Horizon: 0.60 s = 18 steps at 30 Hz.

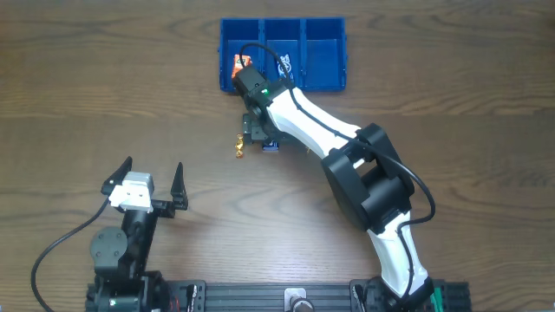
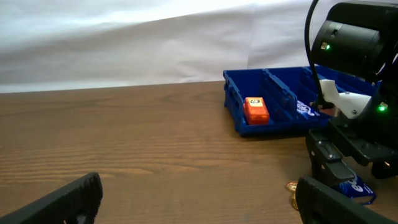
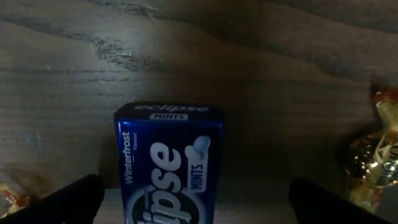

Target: Sort Candies Into Trays

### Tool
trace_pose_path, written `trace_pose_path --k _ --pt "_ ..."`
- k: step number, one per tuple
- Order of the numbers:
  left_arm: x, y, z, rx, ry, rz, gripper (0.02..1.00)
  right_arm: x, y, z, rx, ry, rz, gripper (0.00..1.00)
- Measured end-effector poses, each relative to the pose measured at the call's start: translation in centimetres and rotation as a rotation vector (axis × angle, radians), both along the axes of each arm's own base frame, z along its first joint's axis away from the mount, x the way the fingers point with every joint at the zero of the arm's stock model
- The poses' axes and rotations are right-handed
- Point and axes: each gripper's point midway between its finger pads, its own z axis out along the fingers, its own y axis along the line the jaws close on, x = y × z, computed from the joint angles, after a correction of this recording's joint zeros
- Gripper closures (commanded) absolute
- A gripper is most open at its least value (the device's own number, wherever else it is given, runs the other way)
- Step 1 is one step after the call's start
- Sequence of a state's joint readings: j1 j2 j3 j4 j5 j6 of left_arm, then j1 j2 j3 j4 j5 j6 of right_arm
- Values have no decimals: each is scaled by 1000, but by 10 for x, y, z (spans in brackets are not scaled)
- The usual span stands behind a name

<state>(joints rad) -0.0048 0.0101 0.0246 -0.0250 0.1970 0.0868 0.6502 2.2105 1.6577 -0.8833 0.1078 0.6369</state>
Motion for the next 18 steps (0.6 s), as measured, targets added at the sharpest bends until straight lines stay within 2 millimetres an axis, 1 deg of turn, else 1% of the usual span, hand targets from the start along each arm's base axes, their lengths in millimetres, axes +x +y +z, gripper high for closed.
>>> trace_pose_path --k 3,4,5,6,7,11,13,14,16,18 --pt "0 0 0 0 0 0 20 0 0 0 1 -2 -6 226" --pt "0 0 0 0 0 0 20 1 0 0 1 -2 -7 299" --pt "0 0 0 0 0 0 20 0 0 0 1 -2 -9 345" --pt "0 0 0 0 0 0 20 0 0 0 3 -2 -13 432" --pt "0 0 0 0 0 0 20 0 0 0 2 -2 -12 483" --pt "0 0 0 0 0 0 20 1 0 0 0 -4 -12 590" --pt "0 0 0 0 0 0 20 1 0 0 -1 -6 -12 761" --pt "0 0 0 0 0 0 20 1 0 0 -1 -8 -6 882" --pt "0 0 0 0 0 0 20 3 0 0 -1 -13 -10 963" --pt "0 0 0 0 0 0 20 3 0 0 -3 -15 -10 963"
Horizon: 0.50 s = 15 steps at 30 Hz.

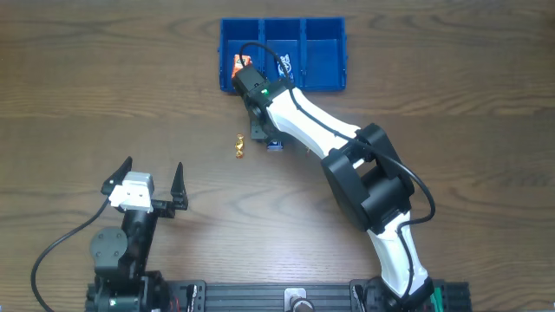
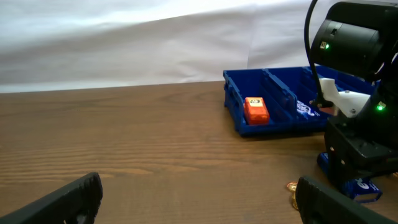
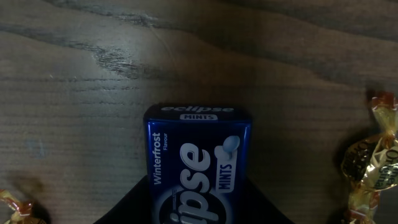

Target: Sort Candies Into Trays

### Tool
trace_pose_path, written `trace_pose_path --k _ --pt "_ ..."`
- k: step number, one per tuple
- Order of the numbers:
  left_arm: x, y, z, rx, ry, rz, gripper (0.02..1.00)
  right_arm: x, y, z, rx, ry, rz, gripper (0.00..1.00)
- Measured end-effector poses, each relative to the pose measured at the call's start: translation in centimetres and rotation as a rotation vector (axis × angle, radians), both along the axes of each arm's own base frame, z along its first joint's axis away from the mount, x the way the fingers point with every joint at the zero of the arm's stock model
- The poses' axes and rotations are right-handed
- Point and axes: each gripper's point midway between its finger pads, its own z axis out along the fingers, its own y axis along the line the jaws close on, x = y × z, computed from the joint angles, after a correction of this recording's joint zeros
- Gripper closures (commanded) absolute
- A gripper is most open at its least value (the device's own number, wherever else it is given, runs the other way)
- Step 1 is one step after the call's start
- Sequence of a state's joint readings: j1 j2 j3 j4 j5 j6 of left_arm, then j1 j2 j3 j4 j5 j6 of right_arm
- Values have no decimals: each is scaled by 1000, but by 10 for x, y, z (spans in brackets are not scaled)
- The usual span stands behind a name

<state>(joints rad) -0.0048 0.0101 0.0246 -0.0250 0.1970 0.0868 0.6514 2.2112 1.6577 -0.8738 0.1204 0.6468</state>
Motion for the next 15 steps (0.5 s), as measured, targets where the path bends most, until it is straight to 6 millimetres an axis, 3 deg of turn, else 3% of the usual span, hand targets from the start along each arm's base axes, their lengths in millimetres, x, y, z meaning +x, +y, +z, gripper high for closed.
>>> trace_pose_path --k 6,9,11,13,15 --pt "0 0 0 0 0 0 20 -3 -2 1 -10 12 1 963" --pt "0 0 0 0 0 0 20 -2 -2 12 -19 17 20 965" --pt "0 0 0 0 0 0 20 11 5 41 -9 -30 44 965" --pt "0 0 0 0 0 0 23 28 11 83 10 -109 60 965" --pt "0 0 0 0 0 0 20 55 18 143 58 -250 69 965"
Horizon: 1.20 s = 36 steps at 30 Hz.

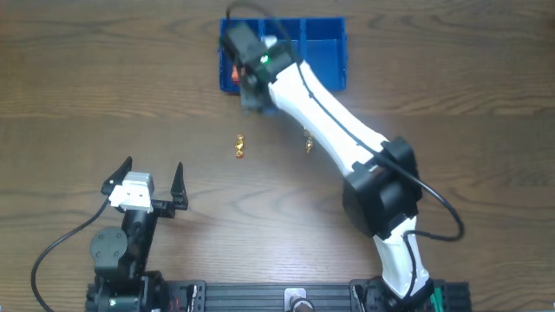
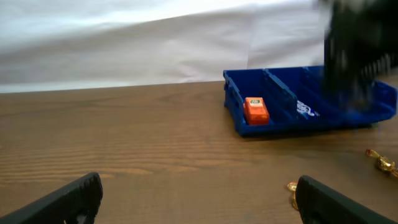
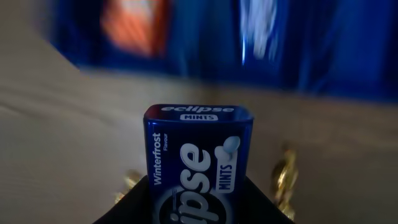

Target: Sort Candies Into Trays

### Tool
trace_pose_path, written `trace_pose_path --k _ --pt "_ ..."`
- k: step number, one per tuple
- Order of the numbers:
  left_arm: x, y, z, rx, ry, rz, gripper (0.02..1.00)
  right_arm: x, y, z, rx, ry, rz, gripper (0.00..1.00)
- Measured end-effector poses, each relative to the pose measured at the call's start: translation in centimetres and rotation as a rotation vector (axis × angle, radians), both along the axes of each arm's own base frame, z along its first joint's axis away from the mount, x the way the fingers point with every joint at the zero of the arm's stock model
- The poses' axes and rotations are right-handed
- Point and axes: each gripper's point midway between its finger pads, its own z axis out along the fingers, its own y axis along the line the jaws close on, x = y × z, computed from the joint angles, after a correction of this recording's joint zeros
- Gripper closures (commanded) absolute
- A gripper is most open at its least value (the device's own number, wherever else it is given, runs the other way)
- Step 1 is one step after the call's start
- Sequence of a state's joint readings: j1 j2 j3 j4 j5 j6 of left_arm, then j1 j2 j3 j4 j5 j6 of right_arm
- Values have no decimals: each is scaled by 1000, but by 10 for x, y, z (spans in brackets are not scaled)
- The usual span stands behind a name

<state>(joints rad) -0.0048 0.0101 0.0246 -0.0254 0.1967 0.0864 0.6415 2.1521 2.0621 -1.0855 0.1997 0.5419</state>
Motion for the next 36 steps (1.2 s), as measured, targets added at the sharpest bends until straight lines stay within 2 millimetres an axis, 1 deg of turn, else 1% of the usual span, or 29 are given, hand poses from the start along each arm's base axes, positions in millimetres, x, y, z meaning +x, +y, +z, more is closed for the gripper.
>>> trace_pose_path --k 1,2,4,6,8,9,10,13,18,20,22,23,29,31,36 --pt "0 0 0 0 0 0 20 10 1 23 26 -58 1 965" --pt "0 0 0 0 0 0 20 28 1 57 69 -159 0 965" --pt "0 0 0 0 0 0 20 47 -7 90 101 -263 -9 965" --pt "0 0 0 0 0 0 20 64 -17 106 106 -338 -31 965" --pt "0 0 0 0 0 0 20 76 -26 105 88 -365 -43 965" --pt "0 0 0 0 0 0 20 82 -28 103 82 -377 -46 963" --pt "0 0 0 0 0 0 20 87 -30 96 72 -373 -48 965" --pt "0 0 0 0 0 0 20 93 -32 76 46 -342 -48 965" --pt "0 0 0 0 0 0 20 104 -43 17 -18 -244 -64 965" --pt "0 0 0 0 0 0 20 106 -44 2 -33 -221 -65 965" --pt "0 0 0 0 0 0 20 106 -44 -8 -43 -204 -63 965" --pt "0 0 0 0 0 0 20 106 -44 -10 -44 -201 -63 965" --pt "0 0 0 0 0 0 20 106 -44 -10 -45 -200 -63 965" --pt "0 0 0 0 0 0 20 107 -44 -15 -49 -195 -63 965" --pt "0 0 0 0 0 0 20 107 -44 -47 -78 -147 -59 965"
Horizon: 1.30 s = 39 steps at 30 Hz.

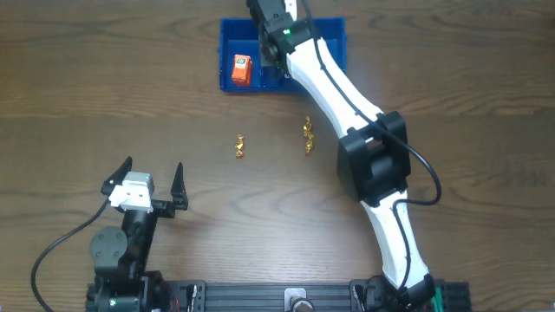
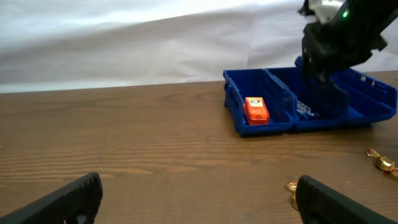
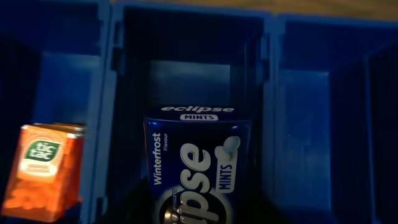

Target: Sort Candies Into Trays

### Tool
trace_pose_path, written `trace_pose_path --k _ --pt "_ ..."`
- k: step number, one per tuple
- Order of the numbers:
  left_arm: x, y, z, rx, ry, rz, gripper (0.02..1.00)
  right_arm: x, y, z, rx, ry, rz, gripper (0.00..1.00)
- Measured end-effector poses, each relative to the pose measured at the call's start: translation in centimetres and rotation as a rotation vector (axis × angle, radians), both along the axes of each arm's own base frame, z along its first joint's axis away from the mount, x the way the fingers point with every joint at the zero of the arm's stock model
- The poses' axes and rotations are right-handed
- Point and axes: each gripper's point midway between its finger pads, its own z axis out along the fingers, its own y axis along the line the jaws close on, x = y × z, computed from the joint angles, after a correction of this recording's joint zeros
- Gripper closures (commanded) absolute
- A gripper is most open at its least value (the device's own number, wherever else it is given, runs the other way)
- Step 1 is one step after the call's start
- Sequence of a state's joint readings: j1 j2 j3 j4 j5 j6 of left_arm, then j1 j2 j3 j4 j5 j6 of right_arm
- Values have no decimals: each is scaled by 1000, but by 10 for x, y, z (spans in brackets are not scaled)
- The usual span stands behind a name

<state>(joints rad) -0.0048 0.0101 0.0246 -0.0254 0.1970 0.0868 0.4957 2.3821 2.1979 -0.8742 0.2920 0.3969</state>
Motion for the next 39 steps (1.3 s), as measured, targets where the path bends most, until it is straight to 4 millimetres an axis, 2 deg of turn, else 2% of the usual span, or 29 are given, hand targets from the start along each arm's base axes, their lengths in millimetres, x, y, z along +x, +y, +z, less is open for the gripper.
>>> trace_pose_path --k 4,5,6,7,9,10,23,28,31,33,34,39 --pt "0 0 0 0 0 0 20 0 0 -1 1 -1 0 963" --pt "0 0 0 0 0 0 20 1 0 -1 1 -1 0 936" --pt "0 0 0 0 0 0 20 1 0 0 1 -3 0 855" --pt "0 0 0 0 0 0 20 1 0 0 2 -3 0 695" --pt "0 0 0 0 0 0 20 1 1 0 2 -4 0 95" --pt "0 0 0 0 0 0 20 2 1 0 4 -8 0 3" --pt "0 0 0 0 0 0 20 5 3 2 9 -20 10 3" --pt "0 0 0 0 0 0 20 -7 1 8 4 15 20 3" --pt "0 0 0 0 0 0 20 -33 1 30 -6 60 42 3" --pt "0 0 0 0 0 0 20 -49 8 43 1 82 68 3" --pt "0 0 0 0 0 0 20 -70 19 52 15 120 102 3" --pt "0 0 0 0 0 0 20 -141 52 35 1 306 158 3"
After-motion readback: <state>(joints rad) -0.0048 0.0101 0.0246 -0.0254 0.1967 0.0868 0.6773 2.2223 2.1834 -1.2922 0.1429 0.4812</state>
